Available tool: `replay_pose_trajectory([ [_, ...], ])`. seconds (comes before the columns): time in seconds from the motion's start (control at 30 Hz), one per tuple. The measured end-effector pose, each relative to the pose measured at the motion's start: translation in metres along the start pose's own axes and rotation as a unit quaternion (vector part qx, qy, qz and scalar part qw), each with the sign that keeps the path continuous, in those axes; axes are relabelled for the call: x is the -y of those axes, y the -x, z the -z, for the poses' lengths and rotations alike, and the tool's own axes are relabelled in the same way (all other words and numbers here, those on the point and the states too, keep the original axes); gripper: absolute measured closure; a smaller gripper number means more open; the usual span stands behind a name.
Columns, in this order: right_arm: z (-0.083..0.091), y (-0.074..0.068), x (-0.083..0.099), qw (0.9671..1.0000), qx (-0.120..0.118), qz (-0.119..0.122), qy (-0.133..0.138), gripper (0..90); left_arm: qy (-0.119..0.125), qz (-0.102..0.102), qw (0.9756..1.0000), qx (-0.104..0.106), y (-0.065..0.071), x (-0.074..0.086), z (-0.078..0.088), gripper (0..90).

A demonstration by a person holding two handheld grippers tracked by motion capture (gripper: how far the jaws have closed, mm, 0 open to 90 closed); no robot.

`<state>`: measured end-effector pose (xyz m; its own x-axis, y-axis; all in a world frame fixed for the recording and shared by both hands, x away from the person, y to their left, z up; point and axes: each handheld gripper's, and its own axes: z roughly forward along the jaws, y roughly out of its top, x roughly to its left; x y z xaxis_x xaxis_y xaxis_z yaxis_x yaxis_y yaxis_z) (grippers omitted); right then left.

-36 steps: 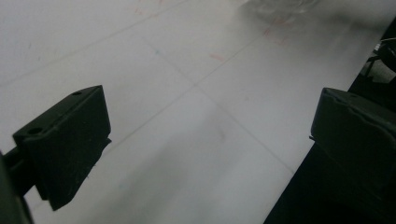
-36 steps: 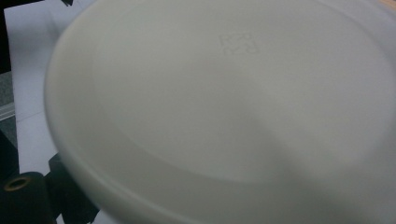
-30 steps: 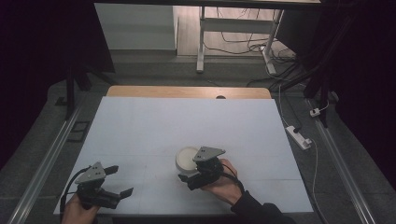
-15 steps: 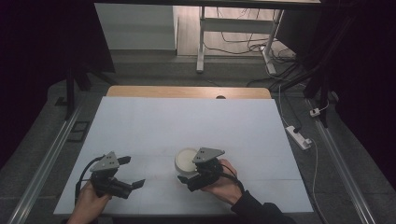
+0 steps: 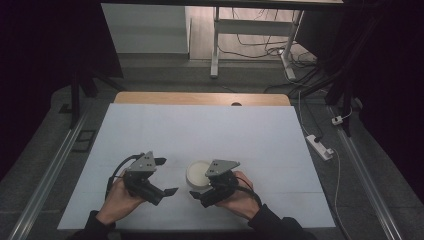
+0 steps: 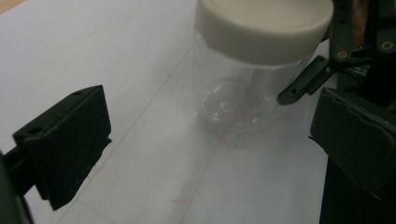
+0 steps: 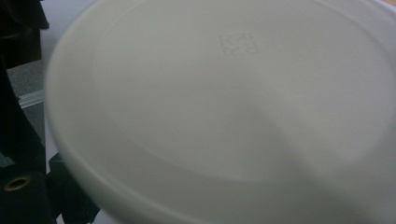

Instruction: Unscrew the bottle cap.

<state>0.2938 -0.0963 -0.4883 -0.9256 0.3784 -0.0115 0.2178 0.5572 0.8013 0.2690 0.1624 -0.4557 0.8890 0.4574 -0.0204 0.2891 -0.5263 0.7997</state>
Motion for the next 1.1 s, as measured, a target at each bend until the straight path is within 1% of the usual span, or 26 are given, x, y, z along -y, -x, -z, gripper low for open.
replay_pose_trajectory([
  [0.07,0.000,-0.001,0.000,1.0000,-0.003,0.000,0.001,6.4,-0.003,-0.020,0.9998,0.008,0.000,-0.006,-0.005,0.0],
  [0.13,0.000,-0.001,0.000,1.0000,-0.007,0.001,0.001,6.4,-0.005,-0.032,0.9993,0.019,-0.002,-0.011,-0.009,0.0],
  [0.17,0.000,-0.001,0.000,1.0000,-0.009,0.001,0.002,6.4,-0.005,-0.036,0.9991,0.022,-0.003,-0.013,-0.012,0.0],
  [0.23,0.000,-0.001,0.000,0.9999,-0.012,0.004,0.002,6.4,-0.002,-0.040,0.9985,0.037,-0.004,-0.017,-0.016,0.0],
  [0.27,0.000,-0.002,0.000,0.9999,-0.014,0.005,0.003,6.4,-0.002,-0.040,0.9985,0.037,-0.004,-0.017,-0.016,0.0],
  [0.3,0.000,-0.002,0.000,0.9998,-0.016,0.005,0.003,6.4,0.006,-0.040,0.9975,0.058,-0.006,-0.023,-0.019,0.0],
  [0.33,0.000,-0.002,-0.001,0.9998,-0.018,0.006,0.004,6.4,0.009,-0.042,0.9967,0.068,-0.006,-0.025,-0.021,0.0],
  [0.43,0.000,-0.004,-0.001,0.9997,-0.024,0.009,0.004,6.4,0.007,-0.060,0.9942,0.089,-0.004,-0.033,-0.026,0.0],
  [0.5,0.000,-0.004,-0.001,0.9995,-0.030,0.011,0.005,6.4,0.005,-0.075,0.9916,0.105,-0.003,-0.037,-0.030,0.0],
  [0.63,0.001,-0.006,-0.002,0.9990,-0.042,0.015,0.008,6.4,-0.001,-0.098,0.9875,0.123,-0.001,-0.042,-0.037,0.0],
  [0.7,0.001,-0.007,-0.002,0.9987,-0.046,0.019,0.009,6.4,-0.002,-0.099,0.9871,0.125,0.000,-0.043,-0.041,0.8],
  [0.77,0.001,-0.008,-0.002,0.9984,-0.051,0.021,0.010,6.4,-0.001,-0.103,0.9860,0.131,0.001,-0.043,-0.043,2.8],
  [0.83,0.000,-0.009,-0.003,0.9983,-0.054,0.021,0.010,6.4,0.000,-0.102,0.9853,0.137,0.001,-0.043,-0.044,5.6],
  [0.87,0.000,-0.009,-0.003,0.9983,-0.054,0.020,0.010,6.4,0.001,-0.100,0.9857,0.136,0.001,-0.043,-0.044,7.3],
  [0.97,0.001,-0.008,-0.003,0.9985,-0.049,0.020,0.011,6.4,0.004,-0.091,0.9882,0.124,0.003,-0.044,-0.045,7.8],
  [1.1,0.001,-0.007,-0.003,0.9994,-0.031,0.014,0.009,6.4,0.001,-0.072,0.9932,0.091,0.007,-0.046,-0.047,7.9],
])
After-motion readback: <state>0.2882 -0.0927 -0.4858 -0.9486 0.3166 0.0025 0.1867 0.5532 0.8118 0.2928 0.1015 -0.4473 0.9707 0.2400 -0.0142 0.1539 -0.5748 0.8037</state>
